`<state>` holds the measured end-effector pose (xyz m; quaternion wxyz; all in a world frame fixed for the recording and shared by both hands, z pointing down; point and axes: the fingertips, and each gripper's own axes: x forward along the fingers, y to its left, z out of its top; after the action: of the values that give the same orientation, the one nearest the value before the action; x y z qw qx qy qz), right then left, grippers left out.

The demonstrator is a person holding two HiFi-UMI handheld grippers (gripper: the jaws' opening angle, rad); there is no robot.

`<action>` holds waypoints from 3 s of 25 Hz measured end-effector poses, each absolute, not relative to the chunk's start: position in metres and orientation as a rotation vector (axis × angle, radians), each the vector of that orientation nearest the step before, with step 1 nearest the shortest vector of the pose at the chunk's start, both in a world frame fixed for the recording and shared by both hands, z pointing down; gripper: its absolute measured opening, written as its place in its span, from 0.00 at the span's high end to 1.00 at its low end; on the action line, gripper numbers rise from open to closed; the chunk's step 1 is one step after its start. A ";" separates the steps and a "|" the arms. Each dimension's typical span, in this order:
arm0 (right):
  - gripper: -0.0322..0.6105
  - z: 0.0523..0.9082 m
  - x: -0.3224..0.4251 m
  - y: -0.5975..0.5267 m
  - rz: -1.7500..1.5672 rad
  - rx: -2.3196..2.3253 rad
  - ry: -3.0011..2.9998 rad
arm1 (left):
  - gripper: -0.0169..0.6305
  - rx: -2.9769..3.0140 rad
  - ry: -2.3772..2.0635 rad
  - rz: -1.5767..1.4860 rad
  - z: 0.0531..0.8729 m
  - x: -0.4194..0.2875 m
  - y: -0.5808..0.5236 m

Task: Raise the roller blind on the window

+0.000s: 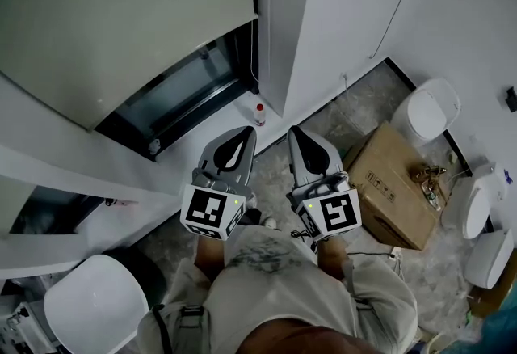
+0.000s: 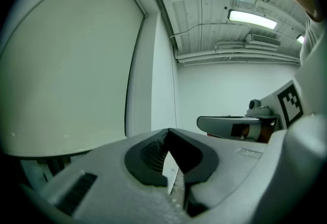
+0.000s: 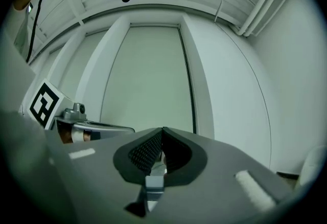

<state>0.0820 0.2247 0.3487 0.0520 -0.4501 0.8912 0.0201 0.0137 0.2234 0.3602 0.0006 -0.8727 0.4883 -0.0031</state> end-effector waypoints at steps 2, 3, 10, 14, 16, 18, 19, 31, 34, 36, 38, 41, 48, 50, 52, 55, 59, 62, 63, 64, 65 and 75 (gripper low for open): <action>0.94 0.351 0.080 0.215 0.056 -1.382 2.720 | 0.96 -2.748 1.531 -0.001 0.361 0.011 0.214; 0.94 0.351 0.078 0.211 0.055 -1.390 2.723 | 0.96 -2.751 1.528 0.002 0.361 0.009 0.209; 0.94 0.349 0.054 0.168 0.094 -1.422 2.731 | 0.96 -2.785 1.506 0.019 0.362 -0.011 0.161; 0.94 0.350 0.045 0.138 0.093 -1.507 2.707 | 0.96 -2.810 1.477 0.019 0.361 -0.023 0.133; 0.94 0.354 0.041 0.127 0.068 -1.535 2.698 | 0.96 -2.821 1.463 0.024 0.361 -0.030 0.121; 0.94 0.354 0.036 0.116 0.053 -1.562 2.691 | 0.96 -2.834 1.448 0.028 0.361 -0.036 0.109; 0.94 0.353 0.033 0.111 0.053 -1.568 2.685 | 0.96 -2.842 1.440 0.029 0.360 -0.039 0.103; 0.94 0.352 0.028 0.076 0.039 -1.660 2.626 | 0.96 -2.914 1.351 0.037 0.365 -0.051 0.059; 0.94 0.355 0.025 0.066 0.045 -1.675 2.645 | 0.96 -2.921 1.354 0.032 0.367 -0.053 0.051; 0.94 0.354 0.022 0.059 0.050 -1.675 2.658 | 0.96 -2.921 1.365 0.028 0.368 -0.055 0.045; 0.94 0.350 0.021 0.053 0.066 -1.650 2.654 | 0.96 -2.918 1.380 0.027 0.368 -0.054 0.039; 0.94 0.344 0.025 0.040 0.115 -1.622 2.652 | 0.96 -2.901 1.408 0.030 0.366 -0.050 0.026; 0.94 0.352 0.034 0.001 0.096 -1.580 2.705 | 0.96 -2.860 1.467 0.032 0.367 -0.043 -0.012; 0.94 0.347 0.037 -0.009 0.124 -1.547 2.695 | 0.96 -2.850 1.478 0.026 0.367 -0.038 -0.020; 0.94 0.341 0.041 -0.017 0.135 -1.519 2.688 | 0.96 -2.836 1.489 0.025 0.365 -0.033 -0.026; 0.94 0.338 0.048 -0.026 0.132 -1.482 2.695 | 0.96 -2.813 1.512 0.023 0.360 -0.025 -0.036; 0.94 0.342 0.056 -0.043 0.097 -1.458 2.740 | 0.96 -2.780 1.557 0.005 0.359 -0.017 -0.053; 0.94 0.347 0.062 -0.051 0.080 -1.439 2.764 | 0.96 -2.756 1.591 -0.002 0.359 -0.010 -0.063; 0.94 0.348 0.064 -0.054 0.077 -1.433 2.765 | 0.96 -2.752 1.599 -0.004 0.360 -0.007 -0.066; 0.94 0.348 0.065 -0.057 0.083 -1.423 2.759 | 0.96 -2.750 1.603 -0.009 0.361 -0.005 -0.069; 0.94 0.347 0.067 -0.060 0.088 -1.415 2.751 | 0.96 -2.750 1.606 -0.015 0.362 -0.003 -0.072; 0.94 0.345 0.070 -0.092 0.066 -1.389 2.747 | 0.96 -2.747 1.587 -0.039 0.358 0.006 -0.110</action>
<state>0.0702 -0.0918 0.3449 0.0312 -0.4510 0.8917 0.0213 0.0063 -0.1097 0.3581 -0.0156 -0.8657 0.5002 -0.0122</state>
